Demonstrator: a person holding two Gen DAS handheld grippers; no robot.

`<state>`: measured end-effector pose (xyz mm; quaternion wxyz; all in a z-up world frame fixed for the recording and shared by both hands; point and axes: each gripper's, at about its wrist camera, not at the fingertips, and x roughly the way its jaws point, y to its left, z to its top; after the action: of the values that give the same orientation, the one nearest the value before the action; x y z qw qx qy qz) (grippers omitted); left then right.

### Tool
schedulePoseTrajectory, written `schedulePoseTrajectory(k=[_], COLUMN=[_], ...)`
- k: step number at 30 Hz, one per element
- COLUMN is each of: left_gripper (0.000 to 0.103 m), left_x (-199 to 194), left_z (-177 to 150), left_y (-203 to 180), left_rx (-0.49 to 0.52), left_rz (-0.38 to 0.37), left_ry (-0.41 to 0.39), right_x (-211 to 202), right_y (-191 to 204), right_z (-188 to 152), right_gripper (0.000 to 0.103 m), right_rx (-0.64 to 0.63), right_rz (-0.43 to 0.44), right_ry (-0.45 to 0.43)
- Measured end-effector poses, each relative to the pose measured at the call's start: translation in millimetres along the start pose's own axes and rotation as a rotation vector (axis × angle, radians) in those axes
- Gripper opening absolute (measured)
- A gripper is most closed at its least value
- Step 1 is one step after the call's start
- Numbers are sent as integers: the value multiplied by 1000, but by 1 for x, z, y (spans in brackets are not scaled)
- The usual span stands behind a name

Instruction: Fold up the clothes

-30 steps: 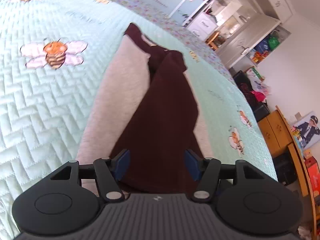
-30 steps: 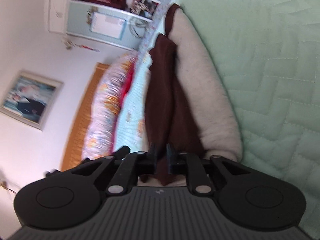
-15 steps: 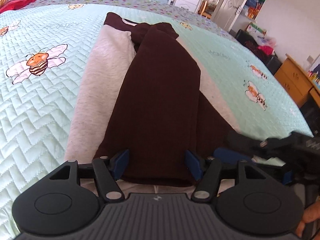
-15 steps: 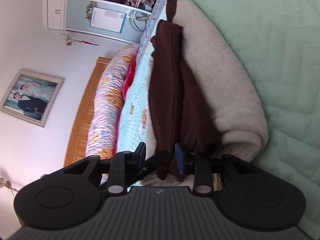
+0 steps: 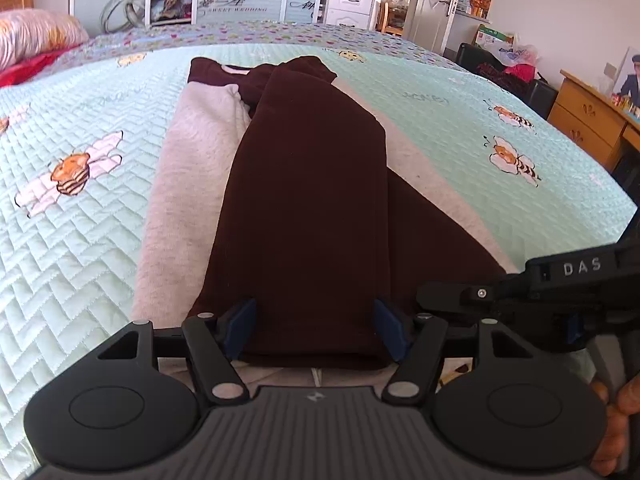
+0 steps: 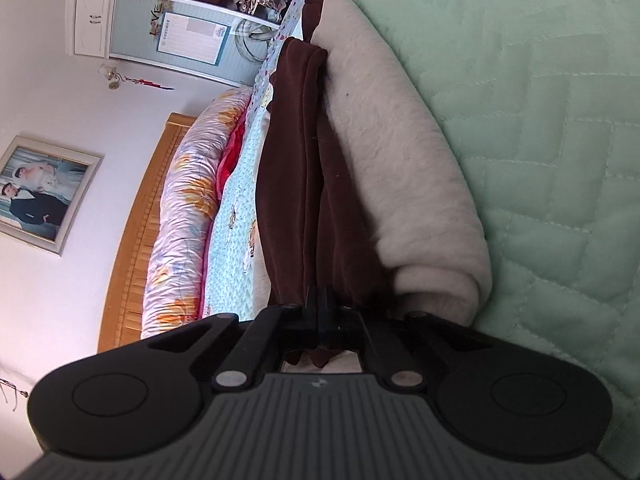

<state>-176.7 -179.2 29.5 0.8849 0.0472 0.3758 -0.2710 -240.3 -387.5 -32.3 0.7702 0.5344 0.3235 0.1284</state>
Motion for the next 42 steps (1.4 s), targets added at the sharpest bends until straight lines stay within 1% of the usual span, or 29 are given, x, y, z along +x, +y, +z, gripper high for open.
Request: schedulePoseTrajectory(k=[1,4,7,8,10,11,12,13,14,15,16,18,19,20,21,22,23,25,28,29,30,32,37,39,42], left_gripper=[68,68,68,68,68,68,68,68,68,68,68,68,69,69,69,69,70,70,72,76,78,80,82,83,84], left_x=[0,-1,-2,-2,-2,-1,-1,-1,0,0,1,1,1,1,2,2,2,2,4,4,5,6,7,7,8], left_z=[-1,-3,-4,-4,-4,-4,-3,-2,-1,0,1,2,3,3,3,3,3,5,7,9,10,11,11,12,13], left_y=[-1,-2,-1,-1,-1,0,0,0,1,1,1,2,2,2,2,2,2,3,5,6,6,4,2,3,5], left_rx=[3,-4,-15,-15,-15,-14,-13,-12,-13,-13,-13,-17,-20,-20,-20,-19,-19,-22,-31,-33,-34,-26,-12,-14,-27], left_rz=[6,15,11,11,10,9,8,6,5,3,2,-2,-4,-5,-6,-5,-7,-12,-26,-34,-42,-42,-40,-49,-62], left_ry=[-4,-13,-21,-23,-22,-20,-16,-10,-4,2,8,16,18,19,20,20,22,28,43,51,59,70,71,74,78], right_x=[-1,-6,-7,-4,8,15,24,33,43,49,51,53,50,48,44,40,37,42,62,63,62,59,52,59,81], right_y=[2,21,48,56,64,66,65,64,64,67,71,79,85,91,96,101,104,106,94,91,92,97,115,117,106], right_z=[0,3,9,11,17,20,22,22,21,19,17,13,11,9,6,3,0,-3,-1,-1,-1,0,7,12,13], right_gripper=[2,12,20,21,22,27,29,31,28,22,16,19,23,31,34,39,41,41,40,40,40,40,40,40,40], right_rx=[6,-6,-111,-143,-160,-160,-161,-169,-197,-237,-269,-325,-338,-351,-369,-390,-407,-443,-448,-445,-444,-436,-444,-446,-436], right_rz=[-7,-24,-1,9,26,26,3,-49,-114,-158,-178,-206,-199,-193,-186,-179,-180,-201,-244,-240,-237,-228,-176,-161,-200], right_ry=[2,-14,-23,-19,7,22,38,51,69,83,86,87,78,70,56,37,25,26,75,71,70,67,18,25,70])
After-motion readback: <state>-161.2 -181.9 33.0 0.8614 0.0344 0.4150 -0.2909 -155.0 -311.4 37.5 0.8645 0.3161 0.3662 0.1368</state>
